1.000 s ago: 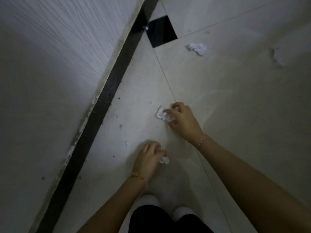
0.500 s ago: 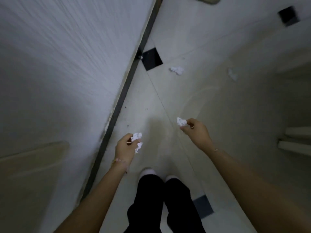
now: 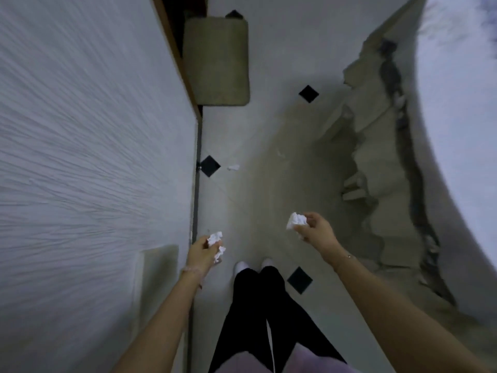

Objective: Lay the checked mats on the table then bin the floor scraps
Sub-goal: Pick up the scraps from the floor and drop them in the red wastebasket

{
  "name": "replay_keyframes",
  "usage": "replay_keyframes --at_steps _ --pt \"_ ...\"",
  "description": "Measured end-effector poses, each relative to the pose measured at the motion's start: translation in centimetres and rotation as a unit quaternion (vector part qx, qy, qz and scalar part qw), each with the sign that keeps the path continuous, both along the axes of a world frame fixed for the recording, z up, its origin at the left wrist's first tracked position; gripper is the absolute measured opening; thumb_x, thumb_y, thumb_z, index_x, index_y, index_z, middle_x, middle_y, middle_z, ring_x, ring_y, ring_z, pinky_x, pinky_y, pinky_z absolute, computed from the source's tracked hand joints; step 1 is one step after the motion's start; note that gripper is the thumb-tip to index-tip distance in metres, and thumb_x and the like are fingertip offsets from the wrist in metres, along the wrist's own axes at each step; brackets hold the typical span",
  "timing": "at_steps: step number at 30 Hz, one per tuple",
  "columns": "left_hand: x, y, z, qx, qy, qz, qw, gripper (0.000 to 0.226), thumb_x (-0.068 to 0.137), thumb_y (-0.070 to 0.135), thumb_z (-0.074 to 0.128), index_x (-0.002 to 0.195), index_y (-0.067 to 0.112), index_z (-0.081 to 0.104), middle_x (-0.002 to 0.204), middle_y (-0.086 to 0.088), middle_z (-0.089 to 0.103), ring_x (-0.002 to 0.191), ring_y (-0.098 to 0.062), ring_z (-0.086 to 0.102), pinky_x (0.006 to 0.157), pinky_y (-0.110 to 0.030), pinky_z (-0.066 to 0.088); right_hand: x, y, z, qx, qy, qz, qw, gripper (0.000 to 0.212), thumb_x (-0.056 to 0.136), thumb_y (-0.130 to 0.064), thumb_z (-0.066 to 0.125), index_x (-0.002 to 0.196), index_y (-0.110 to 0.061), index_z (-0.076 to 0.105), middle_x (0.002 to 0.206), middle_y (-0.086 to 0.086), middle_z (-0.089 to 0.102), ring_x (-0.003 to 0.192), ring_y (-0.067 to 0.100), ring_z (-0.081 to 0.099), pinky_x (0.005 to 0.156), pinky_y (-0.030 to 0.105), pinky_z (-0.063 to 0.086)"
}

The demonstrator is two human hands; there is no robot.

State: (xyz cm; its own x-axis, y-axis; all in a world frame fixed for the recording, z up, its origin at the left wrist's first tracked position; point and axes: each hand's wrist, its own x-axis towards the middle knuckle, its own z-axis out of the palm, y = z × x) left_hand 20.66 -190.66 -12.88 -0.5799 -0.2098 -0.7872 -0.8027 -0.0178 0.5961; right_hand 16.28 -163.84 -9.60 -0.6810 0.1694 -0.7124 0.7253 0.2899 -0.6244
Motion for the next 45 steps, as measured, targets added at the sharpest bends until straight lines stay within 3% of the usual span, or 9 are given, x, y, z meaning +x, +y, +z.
replay_keyframes --at_steps 7,12,16,21,25,33,37,41,45 --pt "4.9 -1.2 1.5 -0.021 -0.032 -0.064 0.997 0.01 0.091 0.014 0.057 0.092 0.006 0.063 0.055 -0.005 0.056 0.05 -0.016 0.047 0.041 -0.016 0.041 8.5 4.5 4.0 -0.018 0.004 -0.073 0.997 0.016 0.087 -0.02 0.064 0.078 -0.007 0.062 0.066 0.006 0.054 0.063 0.016 0.049 0.06 0.028 0.043" --pt "7.7 -2.0 1.6 -0.063 -0.06 -0.195 0.977 0.017 0.094 0.004 0.049 0.109 -0.002 0.054 0.1 -0.017 0.056 0.087 -0.028 0.052 0.082 -0.041 0.049 12.8 7.4 5.9 -0.01 0.05 -0.182 0.982 0.014 0.086 -0.02 0.064 0.078 -0.009 0.065 0.065 0.004 0.056 0.062 0.015 0.051 0.06 0.027 0.043" --pt "6.1 -1.8 2.0 -0.107 -0.069 -0.319 0.939 0.02 0.092 0.007 0.054 0.101 -0.008 0.063 0.095 -0.024 0.06 0.087 -0.03 0.057 0.064 -0.031 0.044 17.4 7.7 6.7 0.0 0.083 -0.285 0.955 0.014 0.087 -0.018 0.062 0.077 -0.008 0.065 0.064 0.003 0.055 0.062 0.015 0.05 0.058 0.026 0.042" --pt "2.5 -0.3 3.4 -0.132 -0.037 -0.495 0.858 0.03 0.083 0.025 0.068 0.056 0.014 0.072 0.07 -0.017 0.071 0.073 -0.027 0.067 0.073 -0.032 0.05 26.6 4.2 6.2 -0.005 0.08 -0.458 0.885 0.02 0.089 -0.02 0.061 0.073 -0.007 0.061 0.059 0.0 0.051 0.058 0.013 0.044 0.052 0.02 0.038" --pt "0.8 5.2 4.1 -0.108 -0.029 -0.602 0.791 0.032 0.088 0.022 0.062 0.061 0.005 0.063 0.042 -0.006 0.053 0.044 -0.017 0.046 0.049 -0.02 0.035 35.7 -2.1 4.2 -0.015 0.031 -0.603 0.797 0.021 0.09 -0.022 0.062 0.076 -0.006 0.06 0.062 0.006 0.047 0.057 0.015 0.041 0.052 0.021 0.037" --pt "9.3 23.5 6.3 0.024 0.008 -0.773 0.634 0.018 0.095 0.015 0.05 0.107 0.007 0.061 0.063 -0.001 0.053 0.048 -0.007 0.043 0.039 -0.012 0.034 48.2 -15.9 3.0 -0.042 -0.091 -0.795 0.598 0.024 0.084 -0.008 0.065 0.061 -0.007 0.055 0.059 0.012 0.052 0.052 0.018 0.046 0.043 0.016 0.038" --pt "16.6 30.9 8.4 0.073 0.011 -0.805 0.589 0.014 0.094 0.009 0.047 0.098 0.014 0.06 0.068 0.0 0.05 0.04 0.002 0.045 0.041 -0.009 0.035 51.2 -17.5 2.7 -0.037 -0.127 -0.815 0.564 0.019 0.085 -0.009 0.064 0.069 0.0 0.061 0.064 0.015 0.058 0.055 0.019 0.048 0.051 0.025 0.034" --pt "22.4 36.0 8.2 0.071 -0.002 -0.826 0.559 0.011 0.095 0.016 0.049 0.097 0.017 0.06 0.068 0.001 0.049 0.055 -0.007 0.04 0.047 -0.014 0.033 54.7 -14.5 1.8 -0.059 -0.148 -0.813 0.56 0.015 0.089 -0.017 0.06 0.077 -0.009 0.064 0.076 0.01 0.065 0.062 0.01 0.053 0.053 0.021 0.036" --pt "25.8 38.9 6.5 0.029 -0.029 -0.824 0.566 0.013 0.094 0.016 0.052 0.102 0.013 0.061 0.063 0.0 0.05 0.044 -0.004 0.043 0.039 -0.011 0.033 59.2 -7.9 1.2 -0.066 -0.125 -0.826 0.546 0.023 0.087 -0.005 0.062 0.064 -0.006 0.06 0.069 0.009 0.059 0.059 0.015 0.05 0.056 0.024 0.038"
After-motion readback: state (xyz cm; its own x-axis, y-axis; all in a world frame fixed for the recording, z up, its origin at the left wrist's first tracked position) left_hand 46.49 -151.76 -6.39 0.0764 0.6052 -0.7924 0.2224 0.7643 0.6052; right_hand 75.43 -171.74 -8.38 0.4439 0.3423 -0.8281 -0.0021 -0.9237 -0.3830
